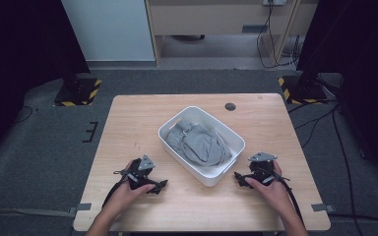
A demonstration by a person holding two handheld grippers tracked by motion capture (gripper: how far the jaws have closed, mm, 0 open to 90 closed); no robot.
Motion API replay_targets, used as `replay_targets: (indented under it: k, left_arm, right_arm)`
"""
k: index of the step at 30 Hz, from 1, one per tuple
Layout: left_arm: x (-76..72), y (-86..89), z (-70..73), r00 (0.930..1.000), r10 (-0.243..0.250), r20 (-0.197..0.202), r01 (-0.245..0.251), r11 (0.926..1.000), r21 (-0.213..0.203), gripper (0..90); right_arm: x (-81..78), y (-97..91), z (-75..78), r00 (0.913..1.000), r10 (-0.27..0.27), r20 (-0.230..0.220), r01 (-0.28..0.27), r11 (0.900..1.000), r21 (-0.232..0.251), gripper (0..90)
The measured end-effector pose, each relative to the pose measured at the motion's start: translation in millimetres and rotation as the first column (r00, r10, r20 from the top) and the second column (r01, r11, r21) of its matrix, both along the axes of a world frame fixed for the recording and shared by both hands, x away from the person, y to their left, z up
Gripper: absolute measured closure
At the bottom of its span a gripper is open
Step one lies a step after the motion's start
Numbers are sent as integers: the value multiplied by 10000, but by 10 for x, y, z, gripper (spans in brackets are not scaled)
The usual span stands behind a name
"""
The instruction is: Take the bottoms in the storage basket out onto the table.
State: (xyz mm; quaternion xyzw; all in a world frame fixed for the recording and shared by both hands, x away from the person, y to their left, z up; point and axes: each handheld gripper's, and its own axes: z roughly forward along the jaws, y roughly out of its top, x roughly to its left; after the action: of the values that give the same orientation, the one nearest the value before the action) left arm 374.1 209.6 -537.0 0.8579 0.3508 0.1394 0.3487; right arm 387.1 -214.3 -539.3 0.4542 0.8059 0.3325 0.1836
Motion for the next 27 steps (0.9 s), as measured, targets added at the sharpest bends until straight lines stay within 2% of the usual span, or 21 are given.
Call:
replay_targets:
  k: [12, 17, 21, 23, 25, 27]
  left_arm:
    - [-9, 3, 0, 10000, -47, 2, 47, 10000, -5, 0]
    - [-13, 5, 1, 10000, -79, -1, 79, 10000, 12, 0]
    - [-14, 6, 1, 10000, -81, 1, 81, 10000, 12, 0]
    - [-14, 6, 1, 10000, -83, -1, 83, 10000, 15, 0]
    - [-14, 6, 1, 10000, -82, -1, 82, 10000, 13, 0]
    - [-14, 6, 1, 10000, -84, 1, 84, 10000, 14, 0]
  right_arm:
    - [-7, -3, 36, 9999, 118, -104, -119, 9998, -142, 47]
    - [-48, -15, 135, 9996, 273, 5, -273, 9994, -191, 57]
    - [-87, -78, 282, 9988, 489, -17, -489, 9988, 13, 73]
    - [-87, -147, 421, 9985, 531, 141, -534, 9984, 203, 78]
    - [-90, -163, 465, 9983, 548, 211, -553, 9982, 243, 86]
    - [-123, -214, 612, 9971, 642, 400, -653, 9975, 258, 87]
